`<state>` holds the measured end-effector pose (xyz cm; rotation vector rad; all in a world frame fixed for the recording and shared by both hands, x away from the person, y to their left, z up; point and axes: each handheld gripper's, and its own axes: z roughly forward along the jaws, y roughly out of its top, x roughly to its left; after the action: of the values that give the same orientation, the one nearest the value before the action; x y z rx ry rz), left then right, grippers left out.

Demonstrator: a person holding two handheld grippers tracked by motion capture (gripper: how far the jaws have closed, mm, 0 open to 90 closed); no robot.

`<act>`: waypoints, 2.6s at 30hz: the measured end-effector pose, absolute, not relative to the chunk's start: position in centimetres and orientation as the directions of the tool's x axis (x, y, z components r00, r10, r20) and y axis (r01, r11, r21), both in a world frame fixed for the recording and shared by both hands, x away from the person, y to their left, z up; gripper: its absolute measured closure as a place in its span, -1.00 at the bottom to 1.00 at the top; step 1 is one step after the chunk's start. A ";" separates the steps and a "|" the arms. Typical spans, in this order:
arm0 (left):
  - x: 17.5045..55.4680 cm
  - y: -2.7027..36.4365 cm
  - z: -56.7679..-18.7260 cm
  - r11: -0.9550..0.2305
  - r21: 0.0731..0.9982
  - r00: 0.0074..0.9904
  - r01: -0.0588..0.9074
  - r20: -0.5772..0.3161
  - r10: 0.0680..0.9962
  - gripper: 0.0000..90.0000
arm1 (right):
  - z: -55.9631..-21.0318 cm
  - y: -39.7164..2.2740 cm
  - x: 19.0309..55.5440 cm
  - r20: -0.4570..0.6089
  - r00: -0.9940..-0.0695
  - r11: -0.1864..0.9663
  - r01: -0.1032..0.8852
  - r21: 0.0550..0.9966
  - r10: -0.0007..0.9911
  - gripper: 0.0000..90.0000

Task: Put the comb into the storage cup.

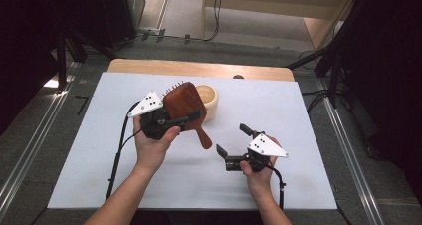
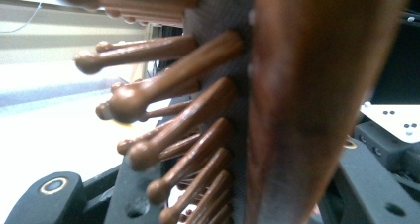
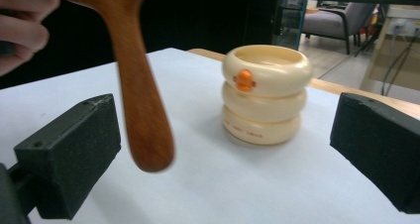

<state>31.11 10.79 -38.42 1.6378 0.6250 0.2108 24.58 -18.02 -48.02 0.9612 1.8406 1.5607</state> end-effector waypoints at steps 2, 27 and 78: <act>31.2 11.0 -38.3 -0.042 0.961 0.831 0.273 -0.213 0.514 0.24 | -48.2 -18.9 24.6 0.052 -0.584 0.066 0.178 0.982 0.810 -1.00; 33.0 12.4 -37.1 -0.022 0.966 0.811 0.256 -0.202 0.550 0.24 | -49.6 -25.6 22.9 0.050 -0.486 0.060 0.208 0.976 0.873 -1.00; 38.2 12.2 -33.4 0.014 0.977 0.782 0.213 -0.179 0.597 0.24 | -51.0 -32.0 20.3 0.079 -0.406 0.025 0.243 0.970 0.910 -1.00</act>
<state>38.17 12.17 -33.43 1.5604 0.6710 0.3371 20.30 -32.04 -51.04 1.1811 1.7023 1.4154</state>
